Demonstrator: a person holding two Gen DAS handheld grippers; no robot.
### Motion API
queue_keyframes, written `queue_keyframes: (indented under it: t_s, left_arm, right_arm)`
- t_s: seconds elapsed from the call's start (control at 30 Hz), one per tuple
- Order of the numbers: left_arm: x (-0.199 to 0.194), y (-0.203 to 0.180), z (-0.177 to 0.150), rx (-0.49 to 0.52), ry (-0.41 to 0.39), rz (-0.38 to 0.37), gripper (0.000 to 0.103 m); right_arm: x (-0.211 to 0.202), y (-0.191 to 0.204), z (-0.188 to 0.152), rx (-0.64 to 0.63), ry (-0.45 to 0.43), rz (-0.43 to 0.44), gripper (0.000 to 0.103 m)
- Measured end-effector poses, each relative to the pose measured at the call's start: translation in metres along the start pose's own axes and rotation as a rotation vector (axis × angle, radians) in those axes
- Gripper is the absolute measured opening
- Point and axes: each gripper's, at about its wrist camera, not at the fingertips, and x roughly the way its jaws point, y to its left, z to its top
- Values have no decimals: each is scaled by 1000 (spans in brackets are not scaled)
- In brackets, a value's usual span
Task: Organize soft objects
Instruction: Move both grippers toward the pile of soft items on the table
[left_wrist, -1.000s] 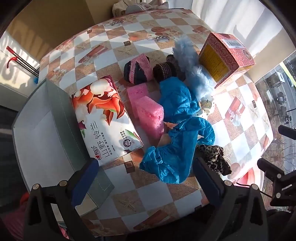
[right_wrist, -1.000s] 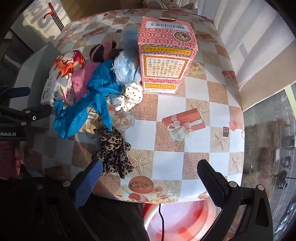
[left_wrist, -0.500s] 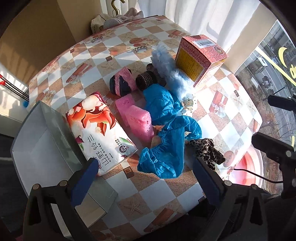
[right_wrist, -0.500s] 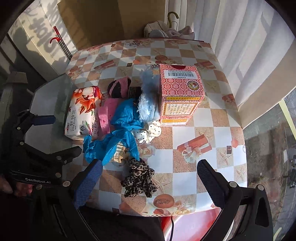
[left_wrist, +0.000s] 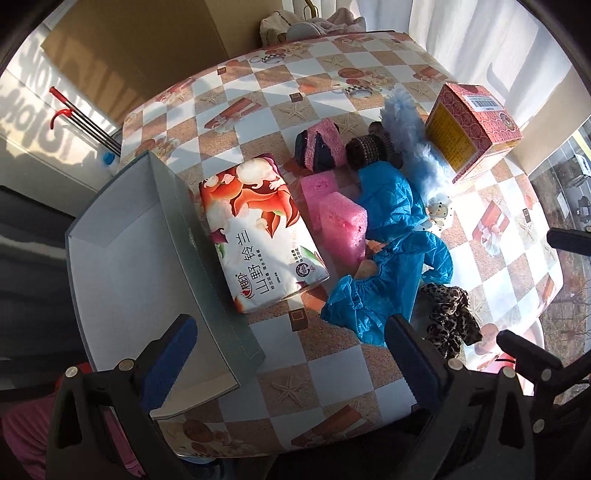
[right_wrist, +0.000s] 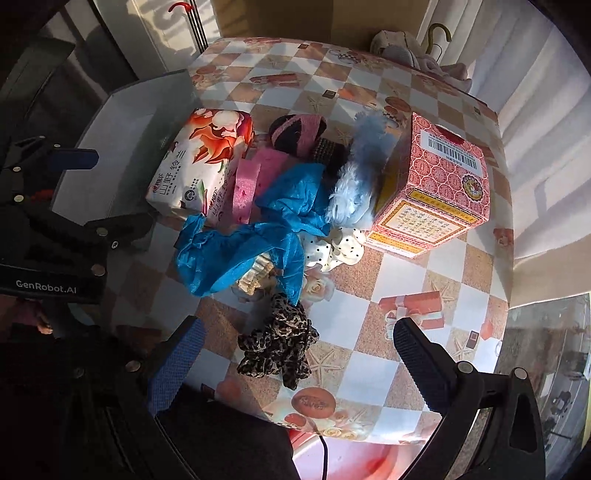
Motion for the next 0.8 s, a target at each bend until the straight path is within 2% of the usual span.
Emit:
queue_keyframes:
  t_s: [0.1,0.33,0.8]
  left_arm:
    - [-2,-7,-6,9,9,28,102]
    - [-3,-17,-8,8,27,42,102]
    - [10,-19,-13,-7,49,28,102]
  right_arm:
    - [5,-2,-5,0,15,22,103]
    - [6,-16,-15,31,7,54,103]
    - [8,-17,-25,3,24,28,103]
